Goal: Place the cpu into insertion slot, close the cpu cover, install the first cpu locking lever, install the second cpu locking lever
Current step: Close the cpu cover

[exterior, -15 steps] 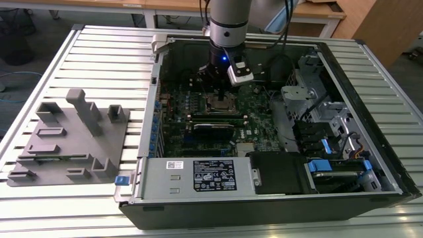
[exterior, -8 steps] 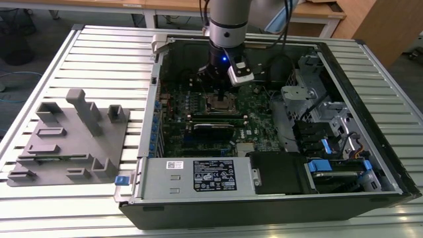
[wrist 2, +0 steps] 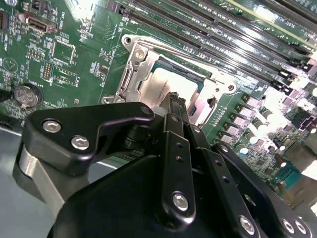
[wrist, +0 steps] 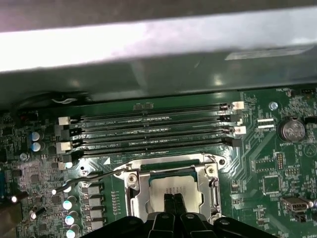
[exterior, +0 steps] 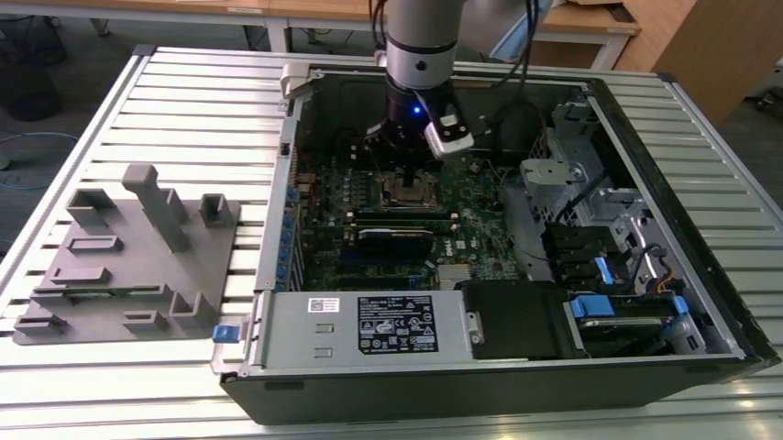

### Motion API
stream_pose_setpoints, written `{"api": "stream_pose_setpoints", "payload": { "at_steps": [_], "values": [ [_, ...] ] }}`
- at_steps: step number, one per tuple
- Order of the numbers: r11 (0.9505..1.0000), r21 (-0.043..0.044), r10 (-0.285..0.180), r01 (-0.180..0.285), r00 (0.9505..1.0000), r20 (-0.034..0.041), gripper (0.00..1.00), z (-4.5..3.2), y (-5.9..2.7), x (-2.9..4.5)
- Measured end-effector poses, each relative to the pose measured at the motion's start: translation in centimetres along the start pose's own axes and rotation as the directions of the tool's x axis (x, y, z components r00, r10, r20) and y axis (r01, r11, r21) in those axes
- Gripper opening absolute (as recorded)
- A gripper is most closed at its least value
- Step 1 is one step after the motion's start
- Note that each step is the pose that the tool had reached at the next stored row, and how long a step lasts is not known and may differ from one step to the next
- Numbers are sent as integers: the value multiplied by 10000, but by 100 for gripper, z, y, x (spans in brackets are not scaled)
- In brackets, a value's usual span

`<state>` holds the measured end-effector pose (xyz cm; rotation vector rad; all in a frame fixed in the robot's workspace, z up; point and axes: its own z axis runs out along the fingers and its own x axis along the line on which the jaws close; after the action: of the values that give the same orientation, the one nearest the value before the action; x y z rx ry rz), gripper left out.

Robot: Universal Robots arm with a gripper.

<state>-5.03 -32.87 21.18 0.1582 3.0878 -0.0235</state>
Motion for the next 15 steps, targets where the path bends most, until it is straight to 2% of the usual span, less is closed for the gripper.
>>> {"api": "stream_pose_setpoints", "payload": {
  "at_steps": [5,15],
  "values": [
    [9992,-19,-410,410,9992,5,11,5,0,2],
    [9990,-22,-444,444,9990,2,11,5,0,3]
  ]
}}
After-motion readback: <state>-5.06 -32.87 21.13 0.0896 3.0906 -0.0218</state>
